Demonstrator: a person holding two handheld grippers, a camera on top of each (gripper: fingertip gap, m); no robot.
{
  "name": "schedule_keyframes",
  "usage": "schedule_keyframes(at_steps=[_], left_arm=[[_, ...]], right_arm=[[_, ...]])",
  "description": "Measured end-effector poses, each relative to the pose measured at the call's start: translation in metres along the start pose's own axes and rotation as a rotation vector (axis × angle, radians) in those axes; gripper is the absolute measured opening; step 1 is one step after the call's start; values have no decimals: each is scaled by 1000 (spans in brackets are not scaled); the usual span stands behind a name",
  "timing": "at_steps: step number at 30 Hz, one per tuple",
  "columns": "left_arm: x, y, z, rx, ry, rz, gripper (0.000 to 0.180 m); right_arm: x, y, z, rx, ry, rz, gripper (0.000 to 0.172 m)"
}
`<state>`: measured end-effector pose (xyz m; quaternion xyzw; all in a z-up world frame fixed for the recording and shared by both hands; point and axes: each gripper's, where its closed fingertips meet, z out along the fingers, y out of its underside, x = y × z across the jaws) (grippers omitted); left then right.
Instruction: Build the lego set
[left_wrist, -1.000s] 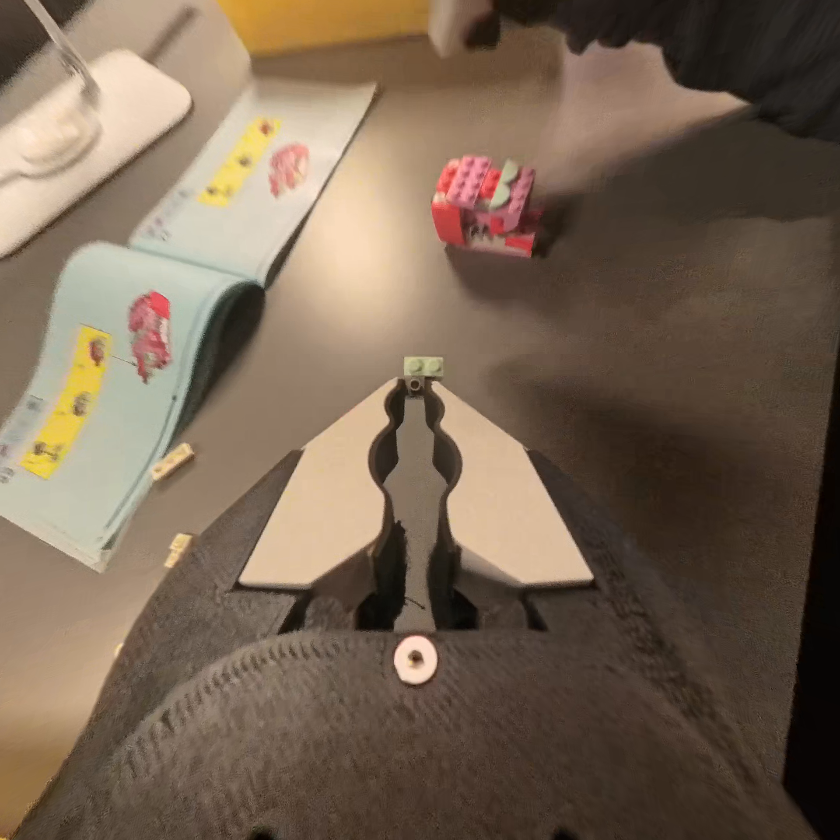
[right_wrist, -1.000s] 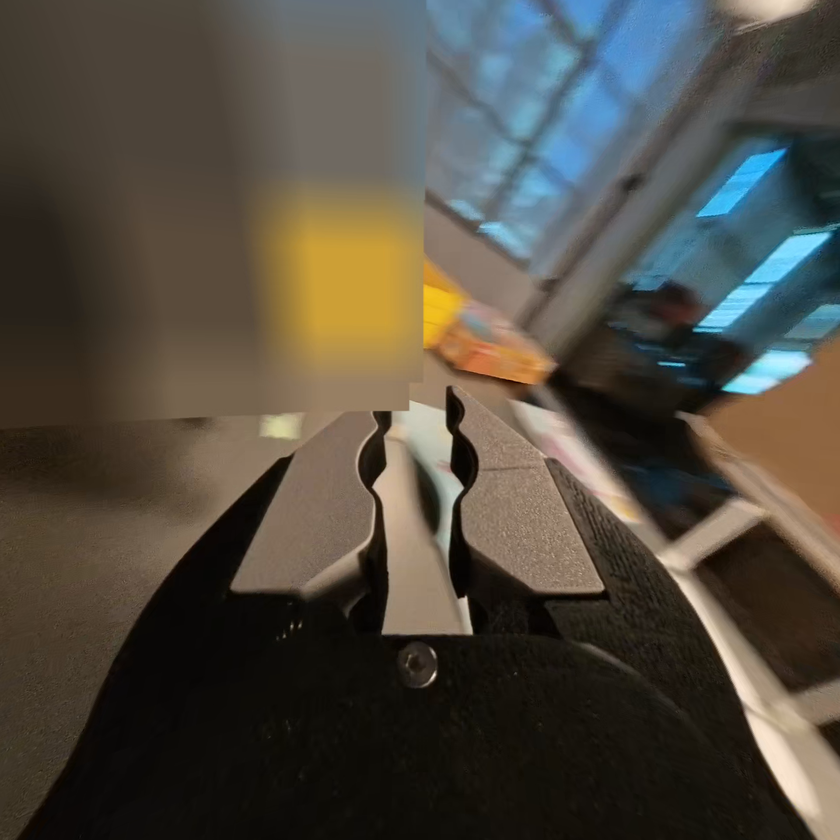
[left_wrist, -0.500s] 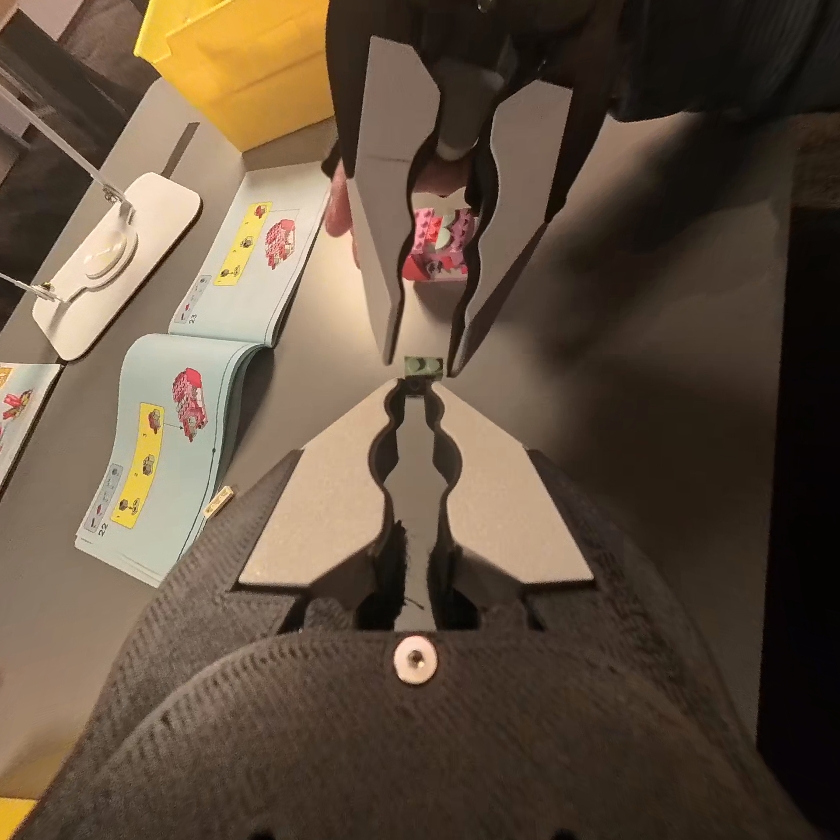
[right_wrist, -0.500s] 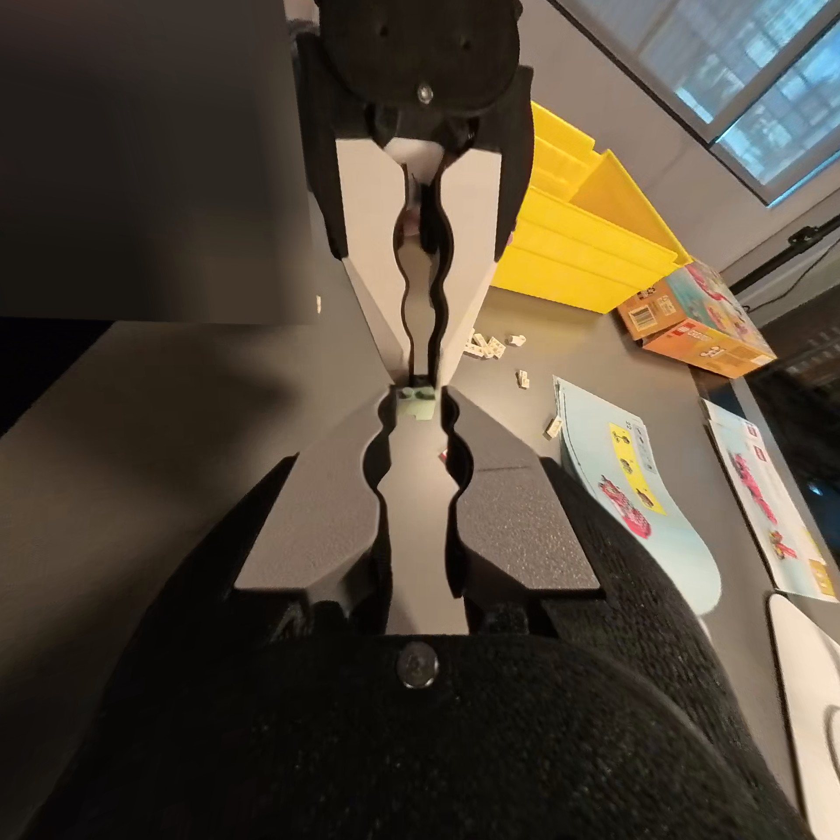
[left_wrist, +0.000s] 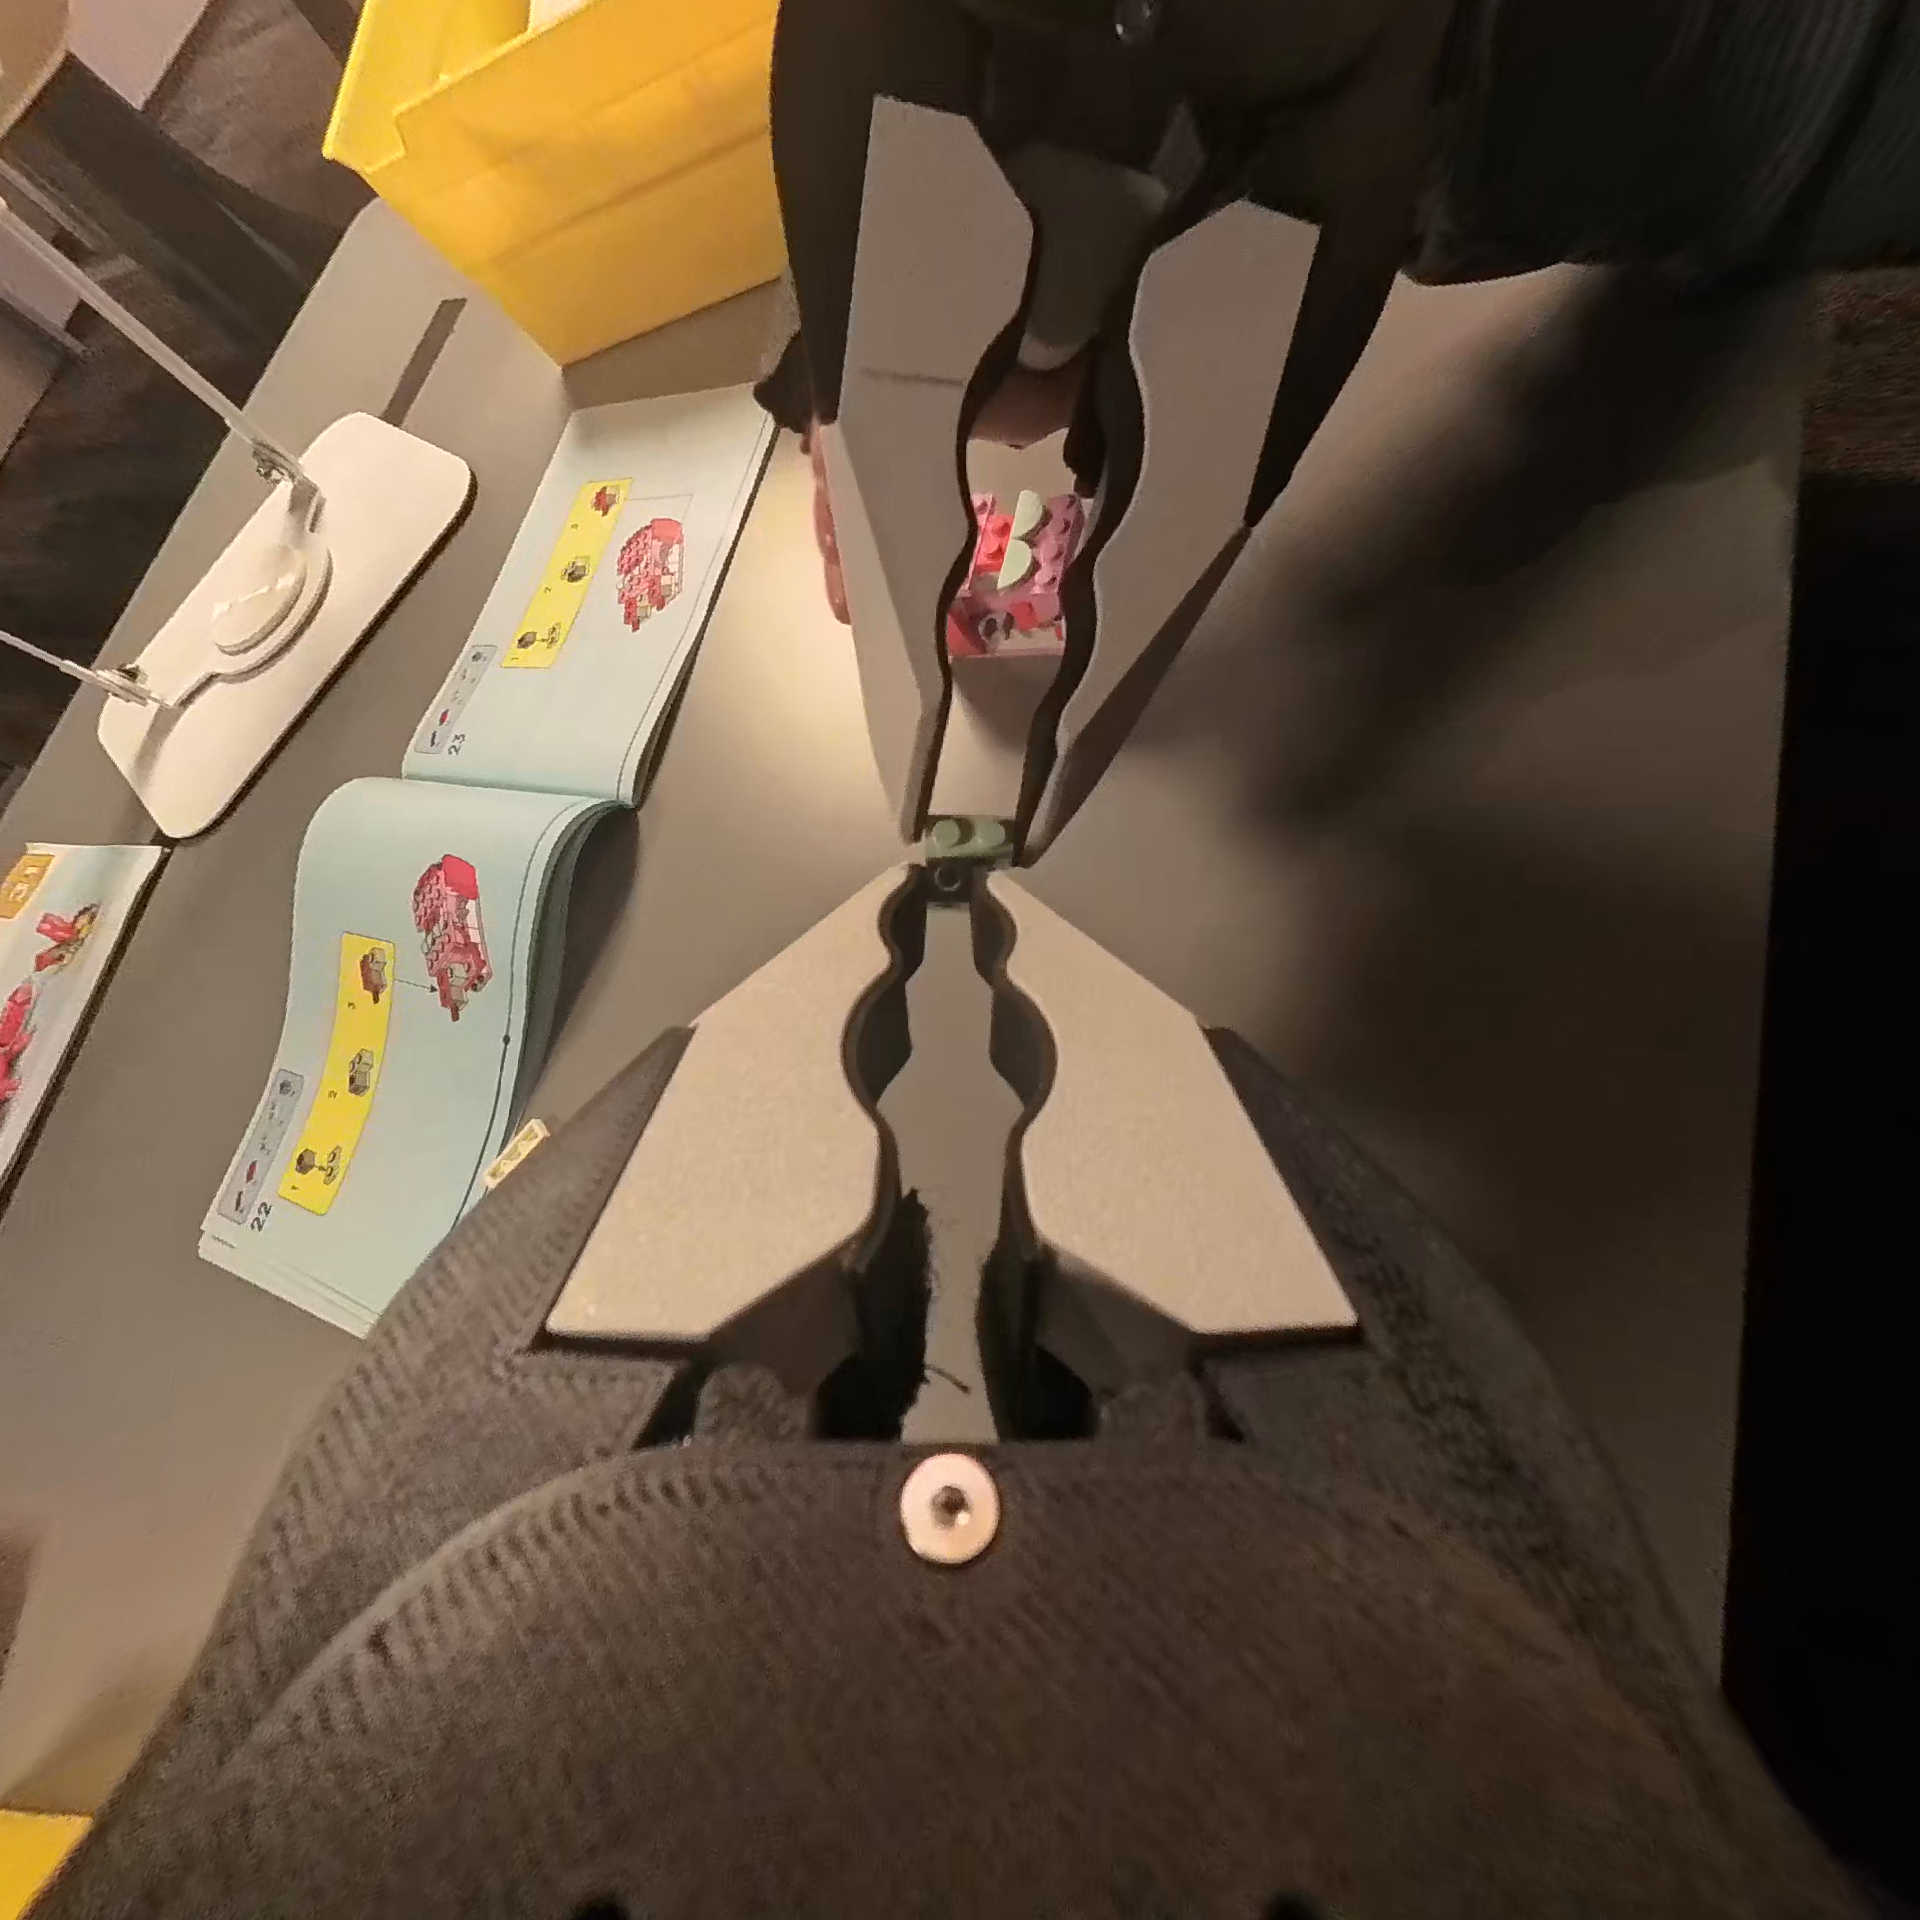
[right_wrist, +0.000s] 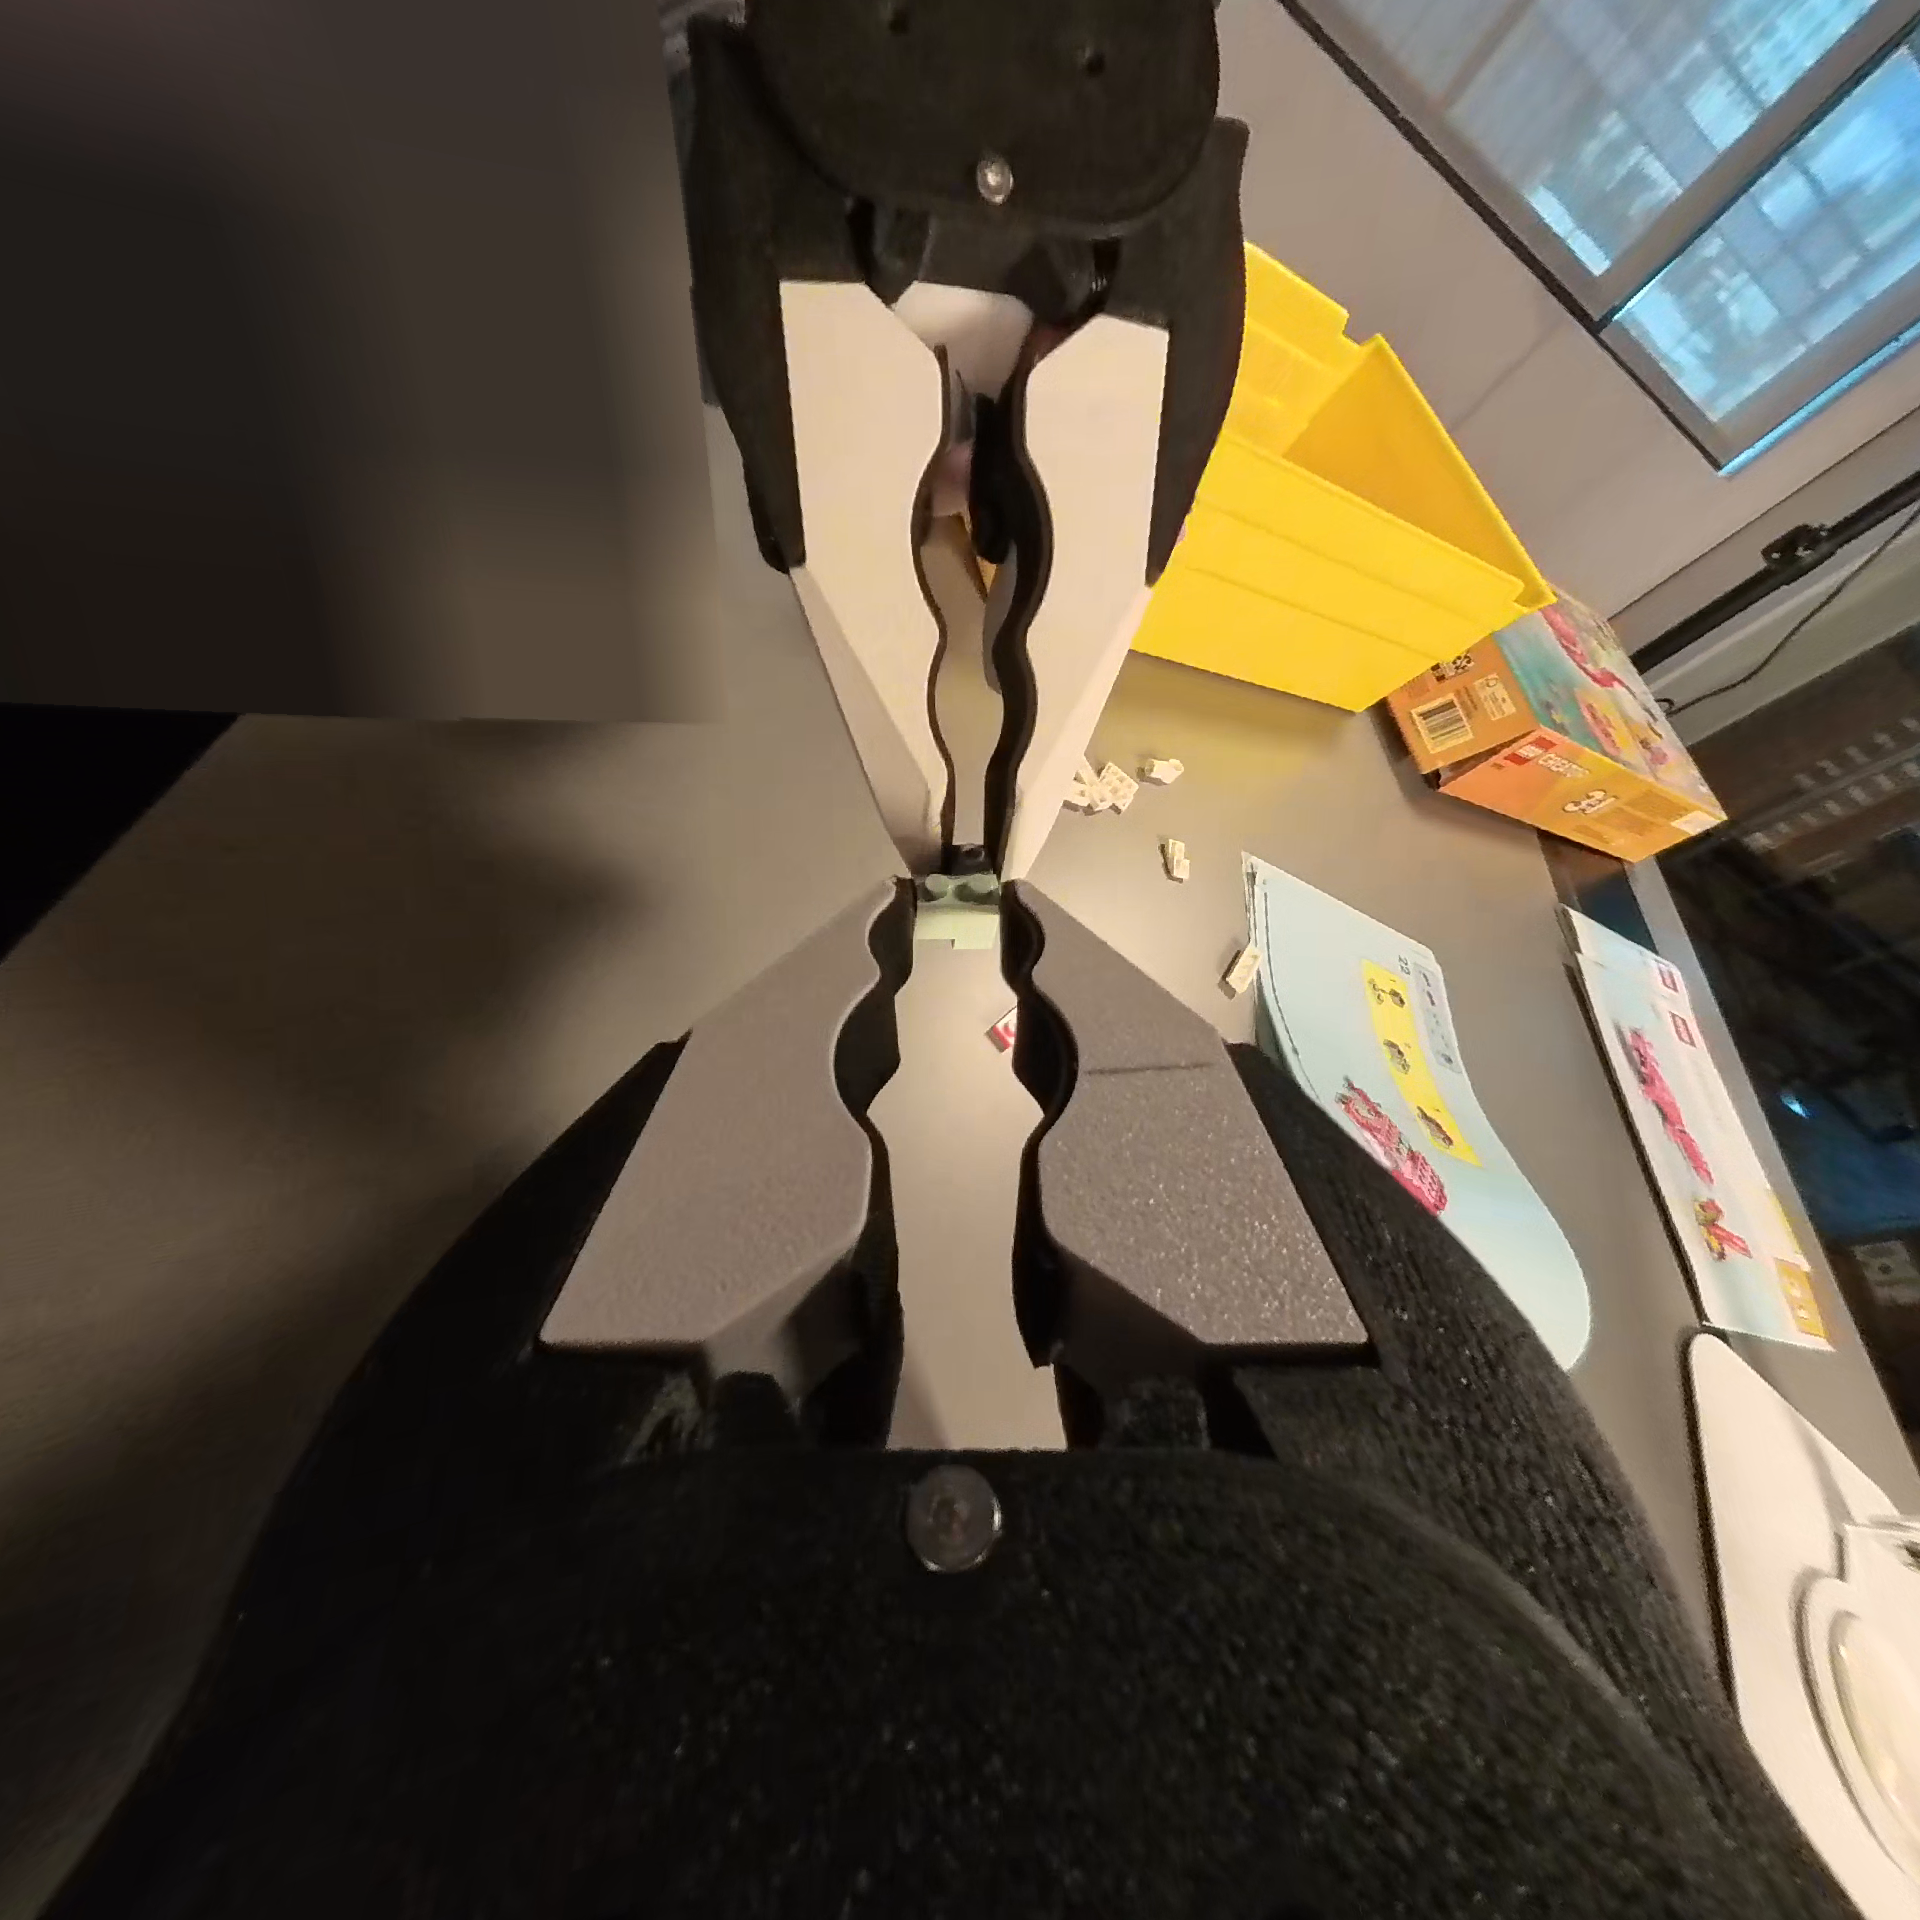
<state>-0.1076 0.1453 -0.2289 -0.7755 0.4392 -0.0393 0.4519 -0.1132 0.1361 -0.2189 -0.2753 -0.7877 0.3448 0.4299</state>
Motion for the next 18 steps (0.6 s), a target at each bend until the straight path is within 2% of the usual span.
schedule_keyframes(at_steps=[8,15,16,17,18], left_arm=[[1,3,0,13,48,-53,8],[-1,0,-1,45,36,-91,8],[-2,-3,-3,73,33,-117,13],[-4,-6,-5,105,36,-150,25],[-4,-9,-7,141,48,-186,28]], right_arm=[[-2,1,3,-11,17,-101,14],[2,-2,1,36,19,-35,14],[5,-6,-1,73,25,-4,14],[8,-12,-5,126,23,34,14],[10,-19,-10,188,15,77,14]])
